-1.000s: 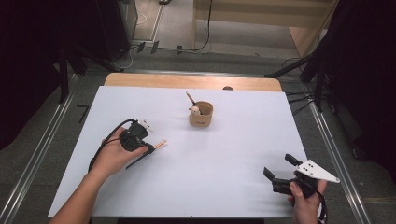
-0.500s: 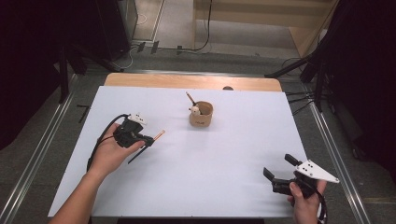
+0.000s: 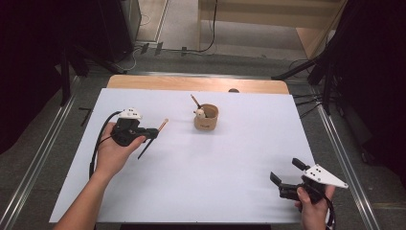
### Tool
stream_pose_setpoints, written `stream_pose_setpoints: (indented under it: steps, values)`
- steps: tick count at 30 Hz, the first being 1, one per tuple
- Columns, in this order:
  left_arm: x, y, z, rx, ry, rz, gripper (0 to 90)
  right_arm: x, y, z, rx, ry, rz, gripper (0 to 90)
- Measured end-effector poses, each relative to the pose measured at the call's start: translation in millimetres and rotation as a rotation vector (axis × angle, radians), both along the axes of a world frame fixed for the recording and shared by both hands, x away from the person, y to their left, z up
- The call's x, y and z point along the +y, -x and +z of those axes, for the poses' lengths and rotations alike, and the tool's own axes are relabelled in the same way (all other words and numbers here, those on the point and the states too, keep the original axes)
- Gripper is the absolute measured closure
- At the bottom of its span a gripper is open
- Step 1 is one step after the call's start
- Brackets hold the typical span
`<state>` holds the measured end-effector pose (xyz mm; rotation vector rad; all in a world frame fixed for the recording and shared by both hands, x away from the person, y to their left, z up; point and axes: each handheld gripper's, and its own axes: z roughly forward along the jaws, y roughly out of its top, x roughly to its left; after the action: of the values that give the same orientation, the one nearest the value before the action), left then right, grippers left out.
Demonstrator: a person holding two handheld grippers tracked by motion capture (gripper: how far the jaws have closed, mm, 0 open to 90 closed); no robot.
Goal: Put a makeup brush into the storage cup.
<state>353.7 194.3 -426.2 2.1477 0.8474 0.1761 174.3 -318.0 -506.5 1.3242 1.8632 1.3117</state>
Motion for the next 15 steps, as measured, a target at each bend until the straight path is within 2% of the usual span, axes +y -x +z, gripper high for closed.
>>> stream_pose_setpoints:
  steps: [3, 6, 12, 15]
  values:
    - [0.2, 0.6, 2.9, -0.03, 0.039, 0.006, 85.1, -0.2, -0.1, -0.2, 0.0, 0.0, 0.0, 0.0]
    - [-0.3, -0.2, 4.4, -0.03, 0.091, 0.009, 85.1, -0.1, -0.1, -0.2, -0.001, 0.0, 0.001, 0.0]
    - [-4.3, -1.1, 7.2, -0.056, 0.152, 0.015, 85.1, -0.2, 0.2, 0.0, -0.007, 0.0, 0.001, 0.0]
    - [-6.1, -2.7, 8.5, -0.057, 0.185, 0.015, 85.1, -1.1, 0.4, 0.2, -0.008, -0.002, -0.002, 0.0]
